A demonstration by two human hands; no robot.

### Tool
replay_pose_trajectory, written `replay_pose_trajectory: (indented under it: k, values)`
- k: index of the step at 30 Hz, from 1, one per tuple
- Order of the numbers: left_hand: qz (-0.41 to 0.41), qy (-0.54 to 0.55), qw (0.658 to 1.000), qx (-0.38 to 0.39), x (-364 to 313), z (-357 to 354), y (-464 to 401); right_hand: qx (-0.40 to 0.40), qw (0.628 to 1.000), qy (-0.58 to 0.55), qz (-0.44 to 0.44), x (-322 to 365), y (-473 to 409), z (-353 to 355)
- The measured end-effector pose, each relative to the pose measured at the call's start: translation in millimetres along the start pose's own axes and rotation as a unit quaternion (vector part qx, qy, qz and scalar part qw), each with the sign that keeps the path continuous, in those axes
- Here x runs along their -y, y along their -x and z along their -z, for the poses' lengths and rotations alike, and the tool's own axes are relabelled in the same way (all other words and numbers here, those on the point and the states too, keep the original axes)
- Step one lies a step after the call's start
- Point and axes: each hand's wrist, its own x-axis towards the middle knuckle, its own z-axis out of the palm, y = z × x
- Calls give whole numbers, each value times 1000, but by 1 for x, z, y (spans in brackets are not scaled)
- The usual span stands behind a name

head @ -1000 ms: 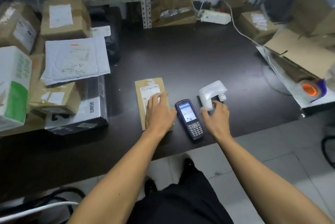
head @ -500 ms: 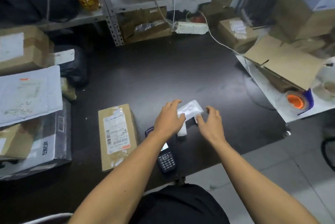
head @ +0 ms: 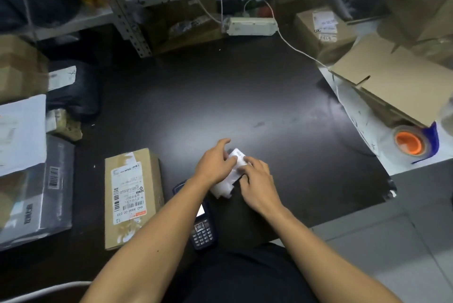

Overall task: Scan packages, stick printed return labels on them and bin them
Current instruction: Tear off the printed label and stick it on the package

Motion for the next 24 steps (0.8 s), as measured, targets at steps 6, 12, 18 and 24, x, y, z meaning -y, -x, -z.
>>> replay_pose_trajectory:
  k: [6,12,18,24]
  values:
    - [19,93,994,58,6,0,-3,-17,998,-60,-1,-14,-1,9]
    - [27,165,983,70,1,-2,2,-55,992,-110,-23,-22,-7,13]
    - [30,194,978,66,1,-3,7,-44,997,-68,-8,-19,-19,9]
    - [1,217,973,82,5,1,14,-27,999,-7,26,-18,-28,14]
